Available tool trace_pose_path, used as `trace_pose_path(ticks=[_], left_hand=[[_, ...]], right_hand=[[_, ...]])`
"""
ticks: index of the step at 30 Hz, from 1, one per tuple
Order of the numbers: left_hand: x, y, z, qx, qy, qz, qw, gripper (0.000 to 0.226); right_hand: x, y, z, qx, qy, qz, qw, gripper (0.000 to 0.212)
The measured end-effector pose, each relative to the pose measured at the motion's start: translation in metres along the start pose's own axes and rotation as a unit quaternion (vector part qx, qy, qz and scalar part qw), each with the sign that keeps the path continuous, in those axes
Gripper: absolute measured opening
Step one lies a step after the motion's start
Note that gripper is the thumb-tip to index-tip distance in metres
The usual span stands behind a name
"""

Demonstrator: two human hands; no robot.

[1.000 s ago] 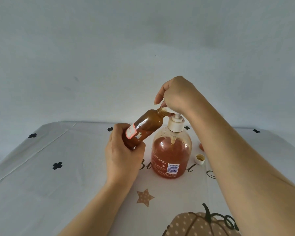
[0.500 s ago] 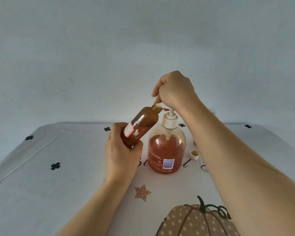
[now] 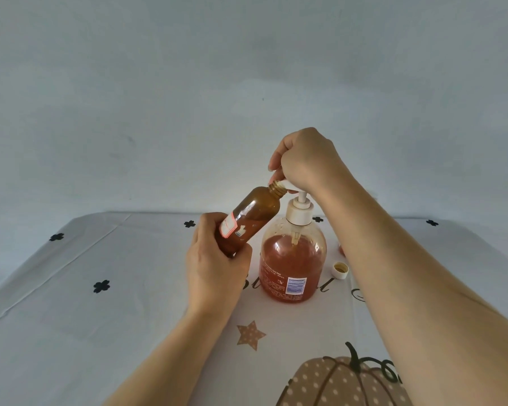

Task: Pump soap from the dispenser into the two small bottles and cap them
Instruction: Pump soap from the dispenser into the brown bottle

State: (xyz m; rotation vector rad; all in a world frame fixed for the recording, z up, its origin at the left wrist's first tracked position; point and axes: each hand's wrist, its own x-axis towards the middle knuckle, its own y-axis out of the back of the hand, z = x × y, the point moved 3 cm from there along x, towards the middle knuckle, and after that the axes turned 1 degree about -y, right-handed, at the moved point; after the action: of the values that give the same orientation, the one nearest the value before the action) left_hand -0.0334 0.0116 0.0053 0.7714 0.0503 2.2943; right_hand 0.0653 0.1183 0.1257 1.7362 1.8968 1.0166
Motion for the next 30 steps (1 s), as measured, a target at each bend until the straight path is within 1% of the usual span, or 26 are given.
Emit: trace_pose_path(ticks=[3, 7, 12, 18, 22, 24, 26, 30], left_hand=[[0.001, 0.0, 0.0, -0.003, -0.005, 0.006, 1.0, 0.039], [0.0, 0.0, -0.002, -0.003, -0.001, 0.01, 1.0, 0.039], [0.003, 0.0, -0.011, 0.011, 0.01, 0.023, 1.0, 0.038], [0.002, 0.0, -0.014, 0.028, 0.011, 0.022, 0.999, 0.038], [0.002, -0.001, -0.01, 0.018, 0.0, 0.012, 1.0, 0.038], [0.001, -0.002, -0.007, 0.015, -0.012, 0.006, 1.0, 0.04], [0.001, -0.002, -0.005, 0.013, -0.011, 0.003, 1.0, 0.041], [0.0, -0.001, -0.004, 0.007, -0.005, -0.001, 1.0, 0.041]], right_hand=[[0.001, -0.002, 0.0, -0.011, 0.004, -0.01, 1.0, 0.023], [0.002, -0.002, -0.001, -0.048, 0.01, -0.019, 0.999, 0.027], [0.0, -0.009, 0.005, -0.06, 0.011, -0.038, 0.997, 0.027], [-0.004, -0.01, 0.007, -0.067, 0.002, -0.04, 0.997, 0.027], [-0.002, -0.004, 0.002, -0.058, -0.003, -0.018, 0.998, 0.028], [-0.001, -0.001, -0.001, -0.033, -0.009, -0.008, 0.999, 0.027], [-0.002, 0.002, -0.001, -0.007, -0.013, -0.005, 1.0, 0.024], [-0.003, 0.002, -0.001, 0.011, -0.021, -0.01, 1.0, 0.023]])
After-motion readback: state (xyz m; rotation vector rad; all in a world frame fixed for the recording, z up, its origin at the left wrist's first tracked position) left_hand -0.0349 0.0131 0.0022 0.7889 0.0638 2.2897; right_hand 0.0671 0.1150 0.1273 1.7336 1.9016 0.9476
